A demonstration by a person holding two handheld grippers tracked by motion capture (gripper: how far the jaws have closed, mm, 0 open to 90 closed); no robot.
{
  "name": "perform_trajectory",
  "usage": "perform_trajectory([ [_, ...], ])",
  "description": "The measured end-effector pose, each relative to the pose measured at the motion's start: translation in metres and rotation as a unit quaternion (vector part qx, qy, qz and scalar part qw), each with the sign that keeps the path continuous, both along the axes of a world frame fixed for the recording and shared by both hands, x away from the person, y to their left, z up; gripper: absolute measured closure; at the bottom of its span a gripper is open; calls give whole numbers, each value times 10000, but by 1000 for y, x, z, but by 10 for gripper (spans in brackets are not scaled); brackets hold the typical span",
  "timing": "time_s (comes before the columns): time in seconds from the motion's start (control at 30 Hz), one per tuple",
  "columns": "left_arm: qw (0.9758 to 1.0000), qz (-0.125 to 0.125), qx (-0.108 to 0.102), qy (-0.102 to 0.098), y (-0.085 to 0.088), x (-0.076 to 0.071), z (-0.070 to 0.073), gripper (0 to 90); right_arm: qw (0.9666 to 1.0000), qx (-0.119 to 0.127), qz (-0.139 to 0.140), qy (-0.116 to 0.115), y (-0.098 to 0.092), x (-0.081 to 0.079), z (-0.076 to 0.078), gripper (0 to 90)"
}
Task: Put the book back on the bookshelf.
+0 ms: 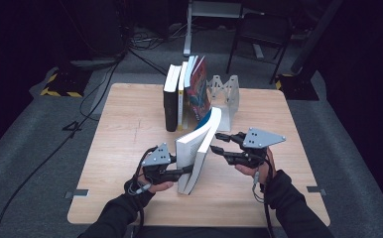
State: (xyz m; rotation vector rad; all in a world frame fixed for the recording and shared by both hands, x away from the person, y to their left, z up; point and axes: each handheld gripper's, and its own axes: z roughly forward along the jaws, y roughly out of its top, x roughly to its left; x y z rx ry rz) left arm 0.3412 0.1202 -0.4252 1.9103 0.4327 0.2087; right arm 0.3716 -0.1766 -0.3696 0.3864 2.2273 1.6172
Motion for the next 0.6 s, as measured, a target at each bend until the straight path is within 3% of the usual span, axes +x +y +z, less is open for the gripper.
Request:
perform_trajectory([
  [0.07, 9993, 174, 243, -213, 1, -8, 2, 636, 10000, 39, -84, 4, 3, -2, 0, 509],
  [0.2, 9971, 436, 510, -371, 2, -20, 2, 611, 9999, -103, 30, -66, 11, -11, -3, 505],
  [0.4, 9926, 843, 752, -442, 2, -35, 2, 552, 9993, -329, 153, -114, 21, -20, -12, 487],
  [0.5, 9924, 788, 849, -423, 1, -41, -1, 507, 9988, -423, 232, -61, 24, -23, -18, 475],
  [0.6, 9914, 745, 996, -415, -2, -47, -7, 428, 9973, -695, 229, -34, 30, -25, -27, 463],
])
